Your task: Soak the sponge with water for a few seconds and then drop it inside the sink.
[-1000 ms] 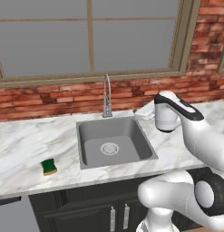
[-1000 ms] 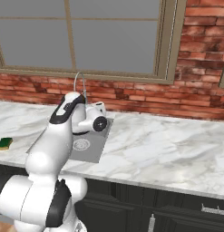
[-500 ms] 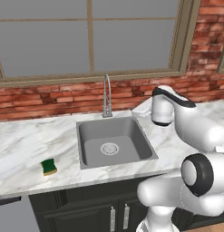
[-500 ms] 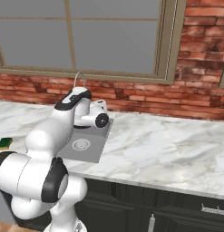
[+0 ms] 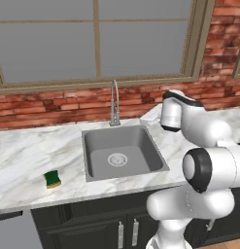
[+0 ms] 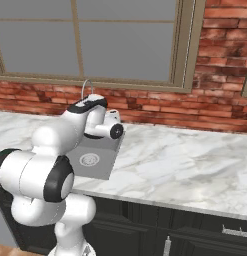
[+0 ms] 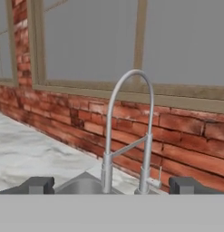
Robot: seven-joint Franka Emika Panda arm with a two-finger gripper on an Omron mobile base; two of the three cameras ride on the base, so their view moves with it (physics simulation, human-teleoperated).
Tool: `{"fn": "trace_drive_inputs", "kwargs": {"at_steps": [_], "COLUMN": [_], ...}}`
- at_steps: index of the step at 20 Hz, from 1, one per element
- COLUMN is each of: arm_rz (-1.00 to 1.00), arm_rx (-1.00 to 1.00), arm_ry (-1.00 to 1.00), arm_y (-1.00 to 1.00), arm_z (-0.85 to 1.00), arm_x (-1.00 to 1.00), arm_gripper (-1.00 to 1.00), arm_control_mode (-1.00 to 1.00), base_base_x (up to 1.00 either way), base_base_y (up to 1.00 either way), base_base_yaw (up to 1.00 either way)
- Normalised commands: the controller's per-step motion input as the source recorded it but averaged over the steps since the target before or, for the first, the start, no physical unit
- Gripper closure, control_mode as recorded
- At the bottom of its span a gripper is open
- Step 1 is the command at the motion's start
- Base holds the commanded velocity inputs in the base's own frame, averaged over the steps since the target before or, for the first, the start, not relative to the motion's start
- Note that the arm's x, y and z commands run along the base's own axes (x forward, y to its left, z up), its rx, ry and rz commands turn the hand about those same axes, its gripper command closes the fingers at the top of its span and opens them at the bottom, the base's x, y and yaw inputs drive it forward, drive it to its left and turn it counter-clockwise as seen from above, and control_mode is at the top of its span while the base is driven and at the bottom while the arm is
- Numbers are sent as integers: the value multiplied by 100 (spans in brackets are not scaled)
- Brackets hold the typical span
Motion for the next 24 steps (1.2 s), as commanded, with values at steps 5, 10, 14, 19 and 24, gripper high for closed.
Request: {"fn": "trace_drive_inputs", "kwargs": {"at_steps": [5, 10, 14, 19, 24], "arm_rz": [1, 0, 0, 0, 0], "arm_rx": [0, 0, 0, 0, 0], "arm_ry": [0, 0, 0, 0, 0], "arm_y": [0, 0, 0, 1, 2], "arm_z": [-20, -12, -9, -14, -22], "arm_x": [14, 11, 17, 23, 27], "arm_gripper": [-100, -100, -100, -100, -100], "arm_control_mode": [-100, -100, -100, -100, -100], "base_base_x": [0, 0, 0, 0, 0], "base_base_y": [0, 0, 0, 0, 0], "base_base_yaw": [0, 0, 0, 0, 0]}}
